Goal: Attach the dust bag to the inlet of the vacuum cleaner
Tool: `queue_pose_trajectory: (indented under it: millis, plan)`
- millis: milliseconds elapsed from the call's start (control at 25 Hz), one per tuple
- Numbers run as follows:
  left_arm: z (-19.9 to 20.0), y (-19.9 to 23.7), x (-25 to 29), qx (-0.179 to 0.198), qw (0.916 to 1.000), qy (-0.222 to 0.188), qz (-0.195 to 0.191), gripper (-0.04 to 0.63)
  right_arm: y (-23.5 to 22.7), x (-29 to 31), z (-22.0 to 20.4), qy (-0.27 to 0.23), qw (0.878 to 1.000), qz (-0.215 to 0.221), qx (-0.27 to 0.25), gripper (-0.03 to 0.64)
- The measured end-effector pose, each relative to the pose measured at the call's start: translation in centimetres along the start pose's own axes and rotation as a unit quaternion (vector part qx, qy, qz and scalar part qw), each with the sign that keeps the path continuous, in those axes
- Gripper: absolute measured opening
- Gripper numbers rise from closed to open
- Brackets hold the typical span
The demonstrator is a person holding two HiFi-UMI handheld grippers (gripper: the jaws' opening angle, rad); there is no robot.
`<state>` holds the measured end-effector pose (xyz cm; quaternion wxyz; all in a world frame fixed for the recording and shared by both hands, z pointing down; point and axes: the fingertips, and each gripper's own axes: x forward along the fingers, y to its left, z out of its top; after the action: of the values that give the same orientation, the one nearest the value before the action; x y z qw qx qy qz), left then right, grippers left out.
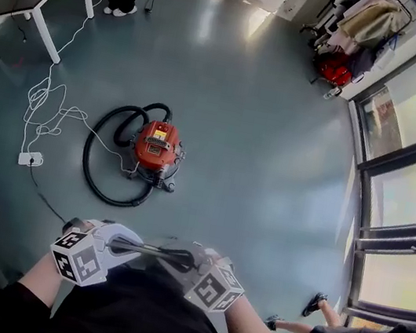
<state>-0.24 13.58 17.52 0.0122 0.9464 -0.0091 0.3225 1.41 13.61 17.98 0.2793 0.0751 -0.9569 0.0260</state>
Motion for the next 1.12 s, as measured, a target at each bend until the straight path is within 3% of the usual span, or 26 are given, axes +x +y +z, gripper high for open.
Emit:
queue_pose_trajectory:
  millis: [440, 760, 1120]
  plan:
    - [0.0, 5.1, 4.1, -0.023, 0.9993, 0.002, 0.031, 0.049, -5.6, -0.6, -3.4, 0.004, 1.000, 0.027, -0.003, 0.026]
    - [-3.5, 7.4, 3.9, -0.004, 0.9996, -0.001, 0.029, 0.055, -7.1, 3.1, -4.2, 0.017, 0.999, -0.009, 0.028, 0.026]
    - [-8.3, 9.6, 3.4, 0.011, 0.9995, -0.017, 0.024, 0.057, -8.6, 8.1, -5.1, 0.040, 0.998, -0.051, 0.025, 0.026]
